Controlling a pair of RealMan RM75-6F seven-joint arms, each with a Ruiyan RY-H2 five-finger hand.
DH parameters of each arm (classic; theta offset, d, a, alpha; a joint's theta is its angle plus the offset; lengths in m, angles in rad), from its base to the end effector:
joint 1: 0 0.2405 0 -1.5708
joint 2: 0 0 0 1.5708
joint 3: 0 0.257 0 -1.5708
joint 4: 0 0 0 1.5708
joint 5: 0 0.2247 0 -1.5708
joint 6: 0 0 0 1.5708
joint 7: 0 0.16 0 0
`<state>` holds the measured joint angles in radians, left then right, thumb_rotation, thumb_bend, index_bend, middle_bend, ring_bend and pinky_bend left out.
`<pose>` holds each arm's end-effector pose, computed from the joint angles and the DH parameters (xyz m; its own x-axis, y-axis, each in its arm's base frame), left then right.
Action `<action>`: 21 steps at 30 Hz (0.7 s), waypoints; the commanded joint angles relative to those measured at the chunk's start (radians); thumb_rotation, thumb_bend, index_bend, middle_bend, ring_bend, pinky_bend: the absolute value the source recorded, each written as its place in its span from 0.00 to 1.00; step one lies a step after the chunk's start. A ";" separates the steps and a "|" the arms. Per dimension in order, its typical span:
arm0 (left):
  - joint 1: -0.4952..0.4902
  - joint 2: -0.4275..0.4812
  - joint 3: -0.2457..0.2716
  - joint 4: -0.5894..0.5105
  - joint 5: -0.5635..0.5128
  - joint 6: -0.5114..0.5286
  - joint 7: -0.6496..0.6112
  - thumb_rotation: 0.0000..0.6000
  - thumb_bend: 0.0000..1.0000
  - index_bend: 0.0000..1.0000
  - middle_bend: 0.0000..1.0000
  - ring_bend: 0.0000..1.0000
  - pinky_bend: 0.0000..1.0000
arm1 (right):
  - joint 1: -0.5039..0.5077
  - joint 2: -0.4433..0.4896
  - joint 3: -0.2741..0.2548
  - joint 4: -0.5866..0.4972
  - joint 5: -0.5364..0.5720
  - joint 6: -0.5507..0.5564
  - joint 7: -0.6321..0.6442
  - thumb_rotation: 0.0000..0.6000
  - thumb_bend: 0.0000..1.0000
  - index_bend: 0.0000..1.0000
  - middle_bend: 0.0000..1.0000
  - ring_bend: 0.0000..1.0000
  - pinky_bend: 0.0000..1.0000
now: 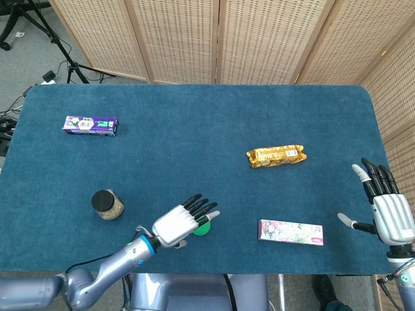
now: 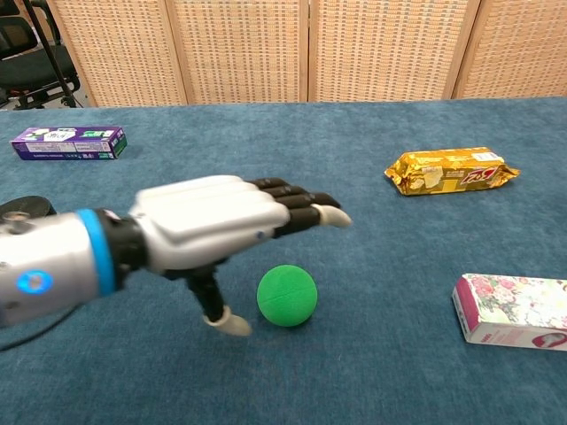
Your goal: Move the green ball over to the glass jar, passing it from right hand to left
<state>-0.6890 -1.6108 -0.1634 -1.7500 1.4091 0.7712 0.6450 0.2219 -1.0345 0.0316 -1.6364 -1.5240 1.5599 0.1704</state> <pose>-0.0515 0.2542 -0.0826 0.6305 0.1930 0.7518 0.5588 -0.7851 -0.2672 -0.2829 -0.2349 0.1778 0.2819 0.0922 0.9550 -0.9404 -0.1706 0.2941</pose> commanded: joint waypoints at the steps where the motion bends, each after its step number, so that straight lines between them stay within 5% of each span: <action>1: -0.043 -0.075 -0.012 0.061 -0.065 0.001 0.051 1.00 0.00 0.00 0.00 0.00 0.00 | -0.003 0.001 0.005 0.000 0.001 -0.007 0.005 1.00 0.00 0.00 0.00 0.00 0.00; 9: -0.068 -0.122 0.006 0.116 -0.115 0.030 0.090 1.00 0.00 0.05 0.02 0.04 0.17 | -0.008 0.003 0.018 0.002 -0.003 -0.017 0.018 1.00 0.00 0.00 0.00 0.00 0.00; 12: -0.074 -0.133 0.018 0.132 -0.122 0.045 0.096 1.00 0.02 0.18 0.13 0.13 0.24 | -0.010 0.004 0.022 0.002 -0.007 -0.021 0.026 1.00 0.00 0.00 0.00 0.00 0.00; 17: -0.080 -0.164 0.037 0.166 -0.098 0.083 0.071 1.00 0.16 0.53 0.38 0.36 0.41 | -0.015 0.006 0.028 0.001 -0.012 -0.025 0.028 1.00 0.00 0.00 0.00 0.00 0.00; 21: -0.078 -0.175 0.054 0.190 -0.080 0.112 0.057 1.00 0.22 0.58 0.42 0.39 0.45 | -0.018 0.004 0.033 0.002 -0.015 -0.031 0.028 1.00 0.00 0.00 0.00 0.00 0.00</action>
<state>-0.7672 -1.7819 -0.1153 -1.5651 1.3249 0.8755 0.7057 0.2045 -1.0300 0.0645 -1.6346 -1.5384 1.5299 0.1984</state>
